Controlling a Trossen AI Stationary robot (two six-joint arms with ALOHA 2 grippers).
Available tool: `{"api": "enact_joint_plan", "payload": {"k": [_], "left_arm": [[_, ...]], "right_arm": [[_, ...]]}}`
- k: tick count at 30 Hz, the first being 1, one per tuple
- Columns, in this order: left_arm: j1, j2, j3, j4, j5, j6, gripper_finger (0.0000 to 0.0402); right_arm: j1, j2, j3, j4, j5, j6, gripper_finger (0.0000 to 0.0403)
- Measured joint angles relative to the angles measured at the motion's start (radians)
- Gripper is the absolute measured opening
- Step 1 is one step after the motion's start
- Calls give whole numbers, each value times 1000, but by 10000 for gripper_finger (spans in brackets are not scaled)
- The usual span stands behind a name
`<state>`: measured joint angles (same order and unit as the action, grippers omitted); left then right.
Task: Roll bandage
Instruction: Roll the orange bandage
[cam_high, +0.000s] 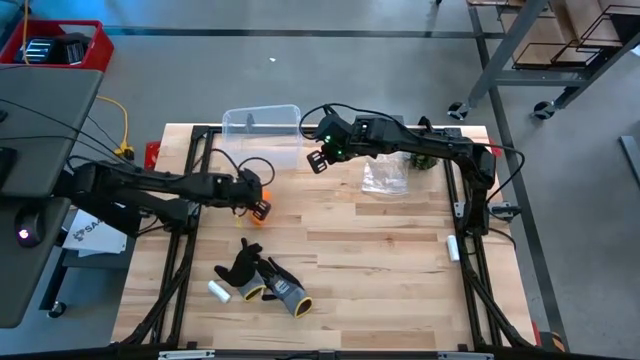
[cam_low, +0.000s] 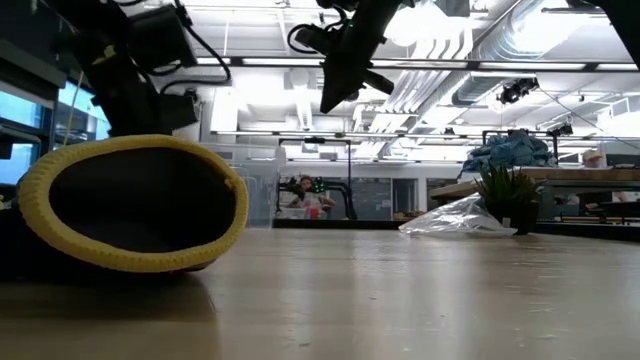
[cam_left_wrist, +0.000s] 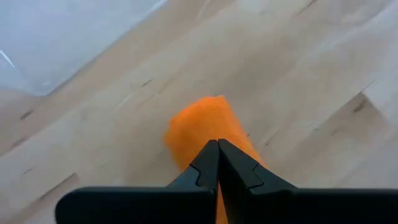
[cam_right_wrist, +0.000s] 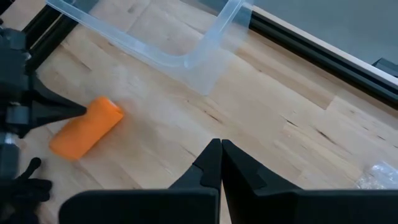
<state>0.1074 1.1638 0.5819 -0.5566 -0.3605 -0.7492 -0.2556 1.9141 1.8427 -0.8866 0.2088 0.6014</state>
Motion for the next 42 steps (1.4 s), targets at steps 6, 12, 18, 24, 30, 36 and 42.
{"api": "enact_joint_plan", "payload": {"k": [6, 12, 18, 24, 30, 36, 42], "left_arm": [[-17, -106, 2, -3, 44, -83, 0], [-61, -69, -19, 95, 206, -102, 0], [-85, -23, -24, 105, 175, -140, 0], [-113, -21, -24, 103, 140, -166, 0], [-151, -21, -23, 18, 42, -200, 0], [-157, -21, -24, 32, 19, -239, 0], [-162, -22, -74, 60, 16, -291, 0]], "right_arm": [[0, 0, 0, 0, 0, 0, 0], [0, 0, 0, 1, 1, 1, 0], [0, 0, 0, 0, 1, 3, 0], [0, 0, 0, 0, -1, 3, 0], [0, 0, 0, 0, -8, 3, 0], [0, 0, 0, 0, -12, 4, 0], [0, 0, 0, 0, -18, 22, 0]]}}
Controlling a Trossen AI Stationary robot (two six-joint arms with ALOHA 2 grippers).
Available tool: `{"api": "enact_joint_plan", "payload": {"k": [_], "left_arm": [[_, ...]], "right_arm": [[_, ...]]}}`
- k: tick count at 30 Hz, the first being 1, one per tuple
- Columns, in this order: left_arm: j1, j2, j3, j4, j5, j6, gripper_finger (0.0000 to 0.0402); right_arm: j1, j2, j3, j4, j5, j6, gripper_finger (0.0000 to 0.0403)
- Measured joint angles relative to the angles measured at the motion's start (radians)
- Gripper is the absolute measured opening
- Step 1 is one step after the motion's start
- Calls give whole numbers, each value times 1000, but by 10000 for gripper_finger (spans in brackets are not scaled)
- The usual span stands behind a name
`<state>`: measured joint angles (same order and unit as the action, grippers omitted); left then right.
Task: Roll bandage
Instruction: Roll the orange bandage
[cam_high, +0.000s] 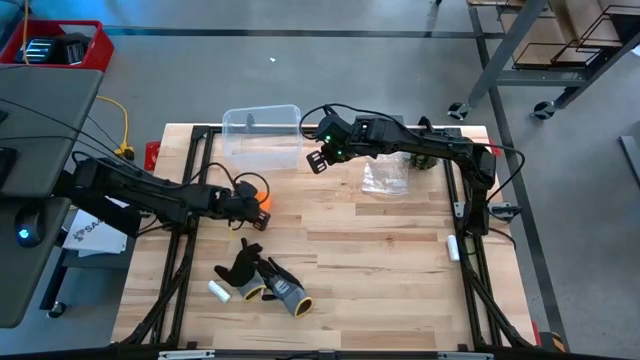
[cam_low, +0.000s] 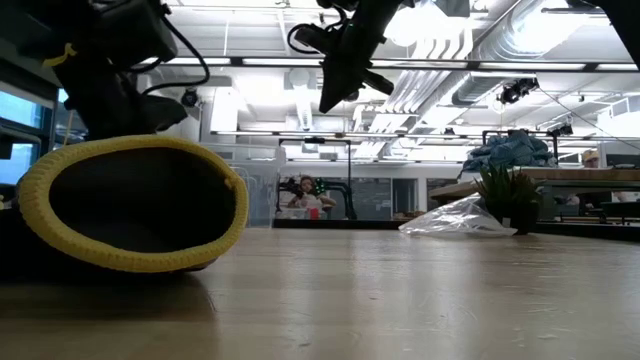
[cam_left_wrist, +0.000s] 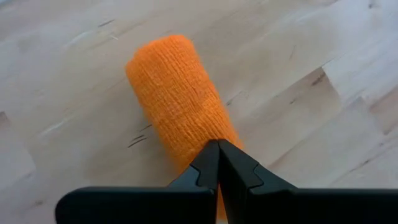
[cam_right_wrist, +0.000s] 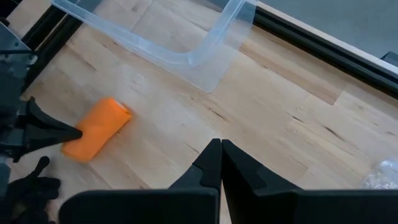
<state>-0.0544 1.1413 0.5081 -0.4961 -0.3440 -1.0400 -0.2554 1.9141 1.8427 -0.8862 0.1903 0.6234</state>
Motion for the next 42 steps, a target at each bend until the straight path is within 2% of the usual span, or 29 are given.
{"api": "enact_joint_plan", "payload": {"k": [4, 14, 24, 31, 36, 42], "left_arm": [[0, -2, -47, 108, 22, -11, 0], [-1, -3, -119, 131, 0, -73, 0], [-1, -3, -175, 236, -5, -130, 0], [-1, 32, -179, 273, -6, -135, 0], [-4, -7, -134, 258, -13, -82, 0], [3, -74, 5, 197, -110, 87, 0]], "right_arm": [[0, 0, 0, 0, 0, 1, 0], [0, 0, 0, 0, -1, 6, 0], [0, 0, 0, 0, -19, 5, 0], [0, 0, 0, 0, -35, 5, 0], [0, -17, 0, 9, -31, 5, 0], [-6, -65, 0, -33, -14, 30, 0]]}}
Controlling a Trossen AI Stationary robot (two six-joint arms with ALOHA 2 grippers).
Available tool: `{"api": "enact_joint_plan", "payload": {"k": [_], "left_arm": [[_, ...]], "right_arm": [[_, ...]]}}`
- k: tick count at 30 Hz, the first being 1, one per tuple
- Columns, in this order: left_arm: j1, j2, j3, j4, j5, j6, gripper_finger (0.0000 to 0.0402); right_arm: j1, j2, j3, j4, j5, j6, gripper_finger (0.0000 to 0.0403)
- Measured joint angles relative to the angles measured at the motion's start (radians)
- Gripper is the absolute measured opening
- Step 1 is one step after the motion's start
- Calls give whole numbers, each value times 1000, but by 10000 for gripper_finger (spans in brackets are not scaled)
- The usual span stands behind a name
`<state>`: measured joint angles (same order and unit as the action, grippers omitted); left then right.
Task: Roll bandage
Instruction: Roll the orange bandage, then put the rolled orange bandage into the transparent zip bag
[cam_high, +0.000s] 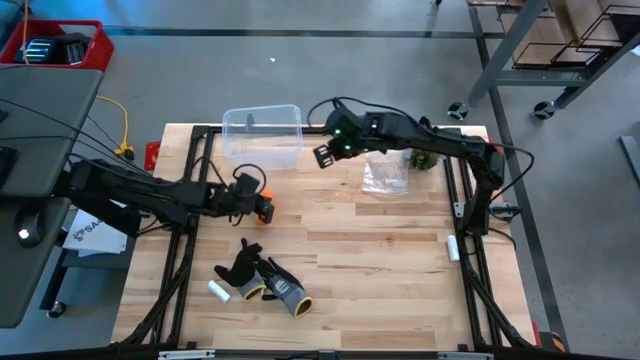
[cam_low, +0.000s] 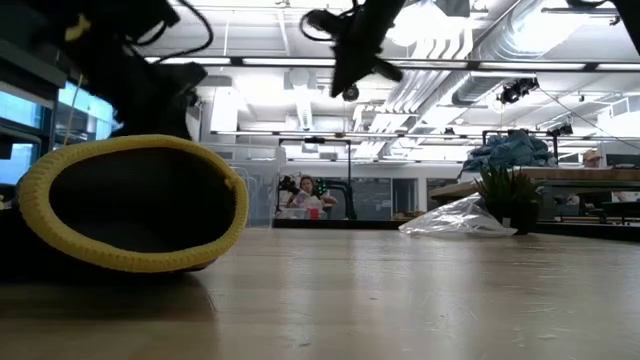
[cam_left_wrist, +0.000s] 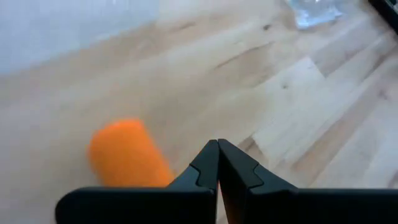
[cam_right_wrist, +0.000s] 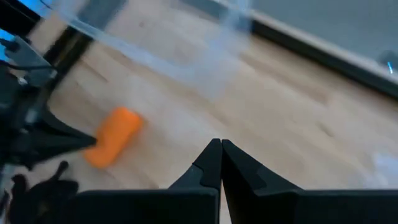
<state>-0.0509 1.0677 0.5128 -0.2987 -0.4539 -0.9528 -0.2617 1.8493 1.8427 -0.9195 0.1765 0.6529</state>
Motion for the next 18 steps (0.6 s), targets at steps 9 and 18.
{"api": "enact_joint_plan", "payload": {"k": [9, 18], "left_arm": [[0, -58, 110, -41, -57, 76, 0], [-1, -64, 125, -36, -48, 172, 0]], "right_arm": [[66, -62, -46, -559, 49, 159, 0], [-23, -258, -554, -393, -69, 306, 0]]}}
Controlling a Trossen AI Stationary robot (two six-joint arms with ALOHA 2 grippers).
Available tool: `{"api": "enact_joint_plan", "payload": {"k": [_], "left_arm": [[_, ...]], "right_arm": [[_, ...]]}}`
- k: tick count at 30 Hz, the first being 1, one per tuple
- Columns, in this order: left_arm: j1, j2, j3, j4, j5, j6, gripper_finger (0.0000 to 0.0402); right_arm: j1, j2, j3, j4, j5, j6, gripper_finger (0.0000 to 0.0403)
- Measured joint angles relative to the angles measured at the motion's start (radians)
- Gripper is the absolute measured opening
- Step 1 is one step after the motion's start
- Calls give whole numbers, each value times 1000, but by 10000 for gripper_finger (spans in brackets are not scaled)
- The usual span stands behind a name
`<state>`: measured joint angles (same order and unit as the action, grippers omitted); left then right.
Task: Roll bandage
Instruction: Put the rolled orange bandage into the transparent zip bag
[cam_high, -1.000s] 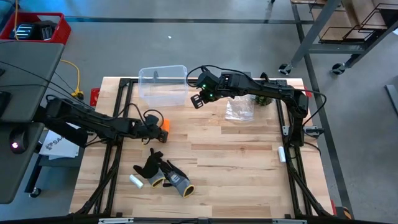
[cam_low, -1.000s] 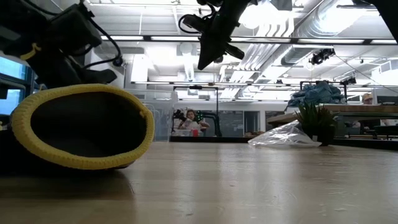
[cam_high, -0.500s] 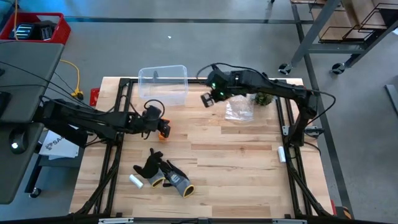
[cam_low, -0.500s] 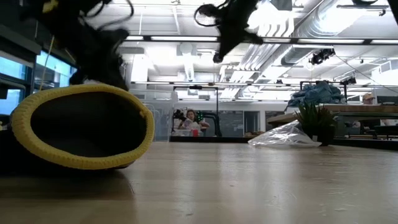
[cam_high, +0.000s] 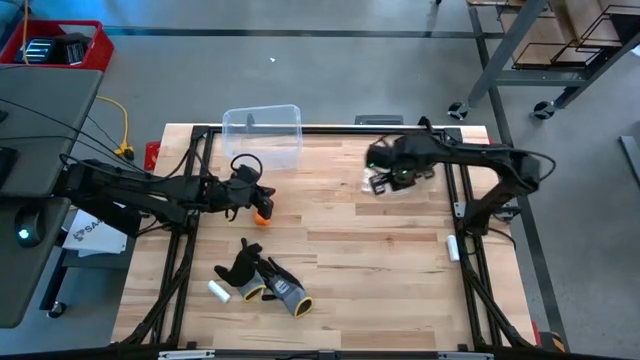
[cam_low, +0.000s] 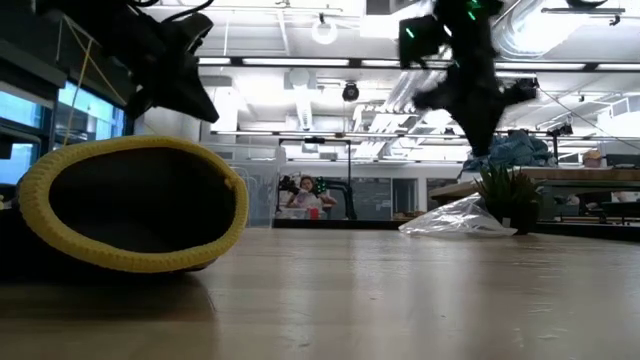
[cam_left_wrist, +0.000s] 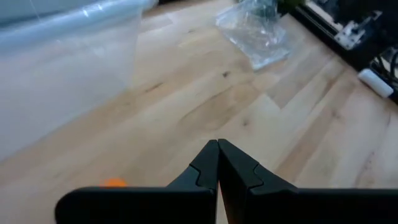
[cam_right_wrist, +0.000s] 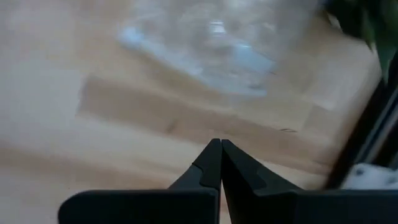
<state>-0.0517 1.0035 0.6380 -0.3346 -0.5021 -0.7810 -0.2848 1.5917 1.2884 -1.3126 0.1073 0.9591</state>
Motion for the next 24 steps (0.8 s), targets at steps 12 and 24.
{"api": "enact_joint_plan", "payload": {"k": [12, 24], "left_arm": [[0, -1, 0, 2, 51, -76, 1], [0, -1, 1, -17, 127, -185, 1]], "right_arm": [[-69, -462, -629, 577, 71, 384, 0], [-186, -503, -855, 857, 134, 296, 132]]}}
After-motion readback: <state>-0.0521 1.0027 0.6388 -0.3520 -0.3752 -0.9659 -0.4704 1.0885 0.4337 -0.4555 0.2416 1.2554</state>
